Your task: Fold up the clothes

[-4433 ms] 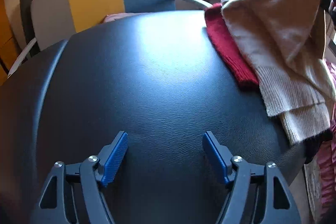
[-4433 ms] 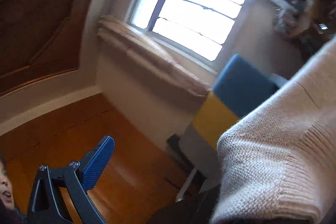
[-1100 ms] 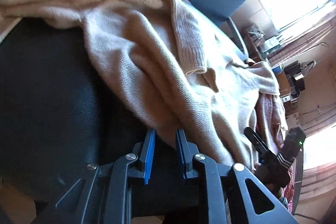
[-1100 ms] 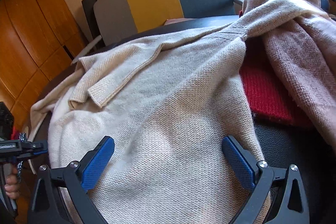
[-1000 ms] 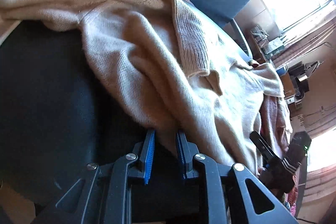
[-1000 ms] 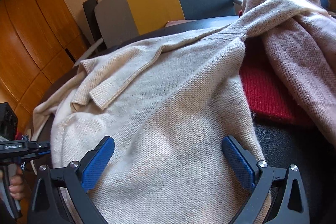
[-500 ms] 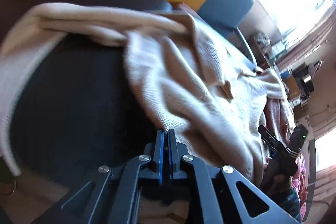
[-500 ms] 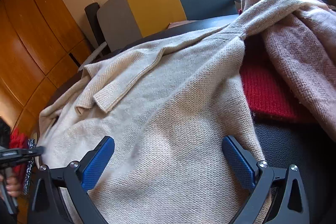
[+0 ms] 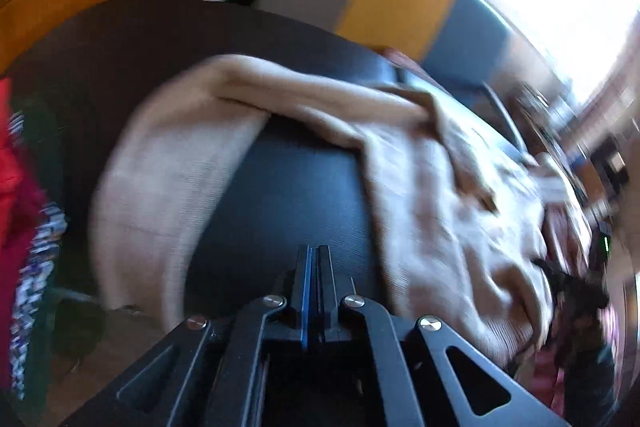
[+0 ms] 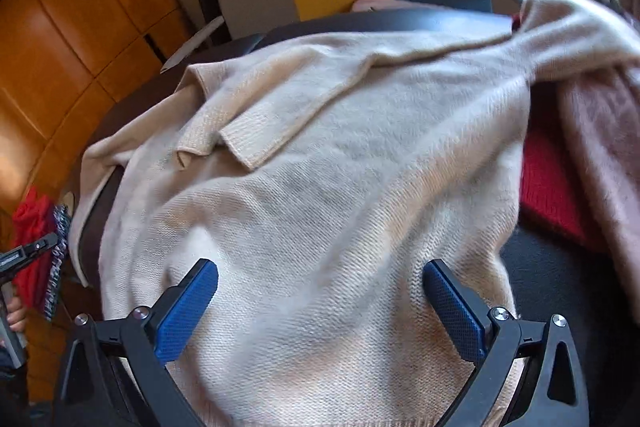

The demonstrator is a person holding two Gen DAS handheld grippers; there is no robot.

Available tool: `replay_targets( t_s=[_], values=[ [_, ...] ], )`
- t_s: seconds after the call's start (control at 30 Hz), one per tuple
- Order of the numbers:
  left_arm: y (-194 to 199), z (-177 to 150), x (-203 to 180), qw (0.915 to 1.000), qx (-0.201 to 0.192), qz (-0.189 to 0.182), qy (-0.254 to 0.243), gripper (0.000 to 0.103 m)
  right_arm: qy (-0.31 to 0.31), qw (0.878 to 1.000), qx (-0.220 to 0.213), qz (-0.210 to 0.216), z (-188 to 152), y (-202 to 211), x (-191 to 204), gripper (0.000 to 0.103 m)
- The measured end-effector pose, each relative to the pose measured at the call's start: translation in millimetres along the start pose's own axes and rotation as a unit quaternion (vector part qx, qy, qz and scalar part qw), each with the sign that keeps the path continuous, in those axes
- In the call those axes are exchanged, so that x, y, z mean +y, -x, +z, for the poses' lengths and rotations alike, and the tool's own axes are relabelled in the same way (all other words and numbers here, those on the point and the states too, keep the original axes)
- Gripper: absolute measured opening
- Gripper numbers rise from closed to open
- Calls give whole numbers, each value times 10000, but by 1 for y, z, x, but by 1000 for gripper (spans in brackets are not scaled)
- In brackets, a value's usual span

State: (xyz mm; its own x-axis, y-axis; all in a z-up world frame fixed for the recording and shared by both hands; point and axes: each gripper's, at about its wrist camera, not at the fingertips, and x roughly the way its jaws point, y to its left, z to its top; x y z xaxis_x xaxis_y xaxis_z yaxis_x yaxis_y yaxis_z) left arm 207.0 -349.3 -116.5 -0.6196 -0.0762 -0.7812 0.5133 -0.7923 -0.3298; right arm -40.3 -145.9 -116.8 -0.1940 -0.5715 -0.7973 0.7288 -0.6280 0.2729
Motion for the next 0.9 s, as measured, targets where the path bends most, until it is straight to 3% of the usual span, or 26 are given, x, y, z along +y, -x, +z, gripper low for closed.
replay_targets(
  t_s=[0.17, 0.27, 0.4, 0.6, 0.73, 0.9],
  values=[
    [-37, -15, -67, 9930, 294, -394, -1074, 2, 603, 9978, -38, -280, 15, 3, 21, 103],
    [-68, -23, -95, 9869, 573, -333, -1469, 2, 801, 9957, 153, -442, 30, -10, 18, 103],
    [-73, -29, -90, 9799, 690, -27, -1871, 6, 746, 9942, 516, -576, 43, -43, 0, 103],
    [-78, -14, -56, 9765, 897, -61, -1959, 2, 231, 9944, 26, -1033, 66, -66, -20, 103],
    [-70, -6, -53, 9796, 647, 57, -1903, 1, 268, 9901, -193, -1365, 77, -78, -11, 103],
    [-38, 4, -3, 9943, 131, 257, -1025, 4, 209, 9910, -373, -1268, 74, -71, -15, 103]
  ],
)
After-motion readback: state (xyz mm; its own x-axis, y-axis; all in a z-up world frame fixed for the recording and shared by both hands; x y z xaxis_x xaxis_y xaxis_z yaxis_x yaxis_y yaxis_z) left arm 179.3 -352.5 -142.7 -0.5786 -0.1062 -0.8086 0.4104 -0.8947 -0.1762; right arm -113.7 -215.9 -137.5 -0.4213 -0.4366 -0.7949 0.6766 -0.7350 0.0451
